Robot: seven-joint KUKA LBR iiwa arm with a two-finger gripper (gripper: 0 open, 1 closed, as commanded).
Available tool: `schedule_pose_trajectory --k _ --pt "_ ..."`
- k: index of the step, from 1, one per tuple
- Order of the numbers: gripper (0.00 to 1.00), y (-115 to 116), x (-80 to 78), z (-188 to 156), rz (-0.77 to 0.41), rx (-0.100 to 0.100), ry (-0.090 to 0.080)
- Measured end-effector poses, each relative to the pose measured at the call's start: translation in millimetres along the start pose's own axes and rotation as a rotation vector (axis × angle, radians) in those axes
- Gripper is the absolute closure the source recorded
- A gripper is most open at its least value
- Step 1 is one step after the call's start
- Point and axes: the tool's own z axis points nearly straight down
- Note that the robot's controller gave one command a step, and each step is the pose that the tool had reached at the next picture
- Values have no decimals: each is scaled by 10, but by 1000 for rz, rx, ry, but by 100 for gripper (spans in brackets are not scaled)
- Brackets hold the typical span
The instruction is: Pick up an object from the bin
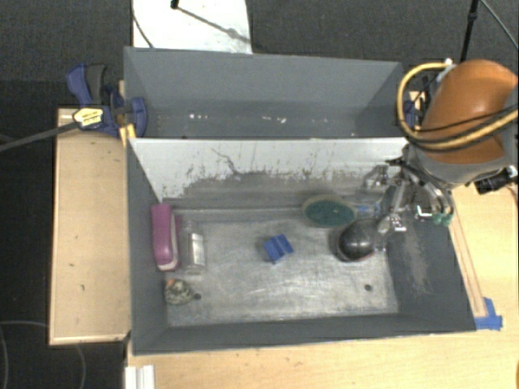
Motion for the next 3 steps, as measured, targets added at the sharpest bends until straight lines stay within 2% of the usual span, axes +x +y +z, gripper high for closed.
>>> schedule_pose_trajectory --k 1,2,3 --pt "0 -387 226 1238 351 -4 -5" --pt "0 -209 257 937 -187 2 -11" --pt "0 243 193 943 -644 1 -11"
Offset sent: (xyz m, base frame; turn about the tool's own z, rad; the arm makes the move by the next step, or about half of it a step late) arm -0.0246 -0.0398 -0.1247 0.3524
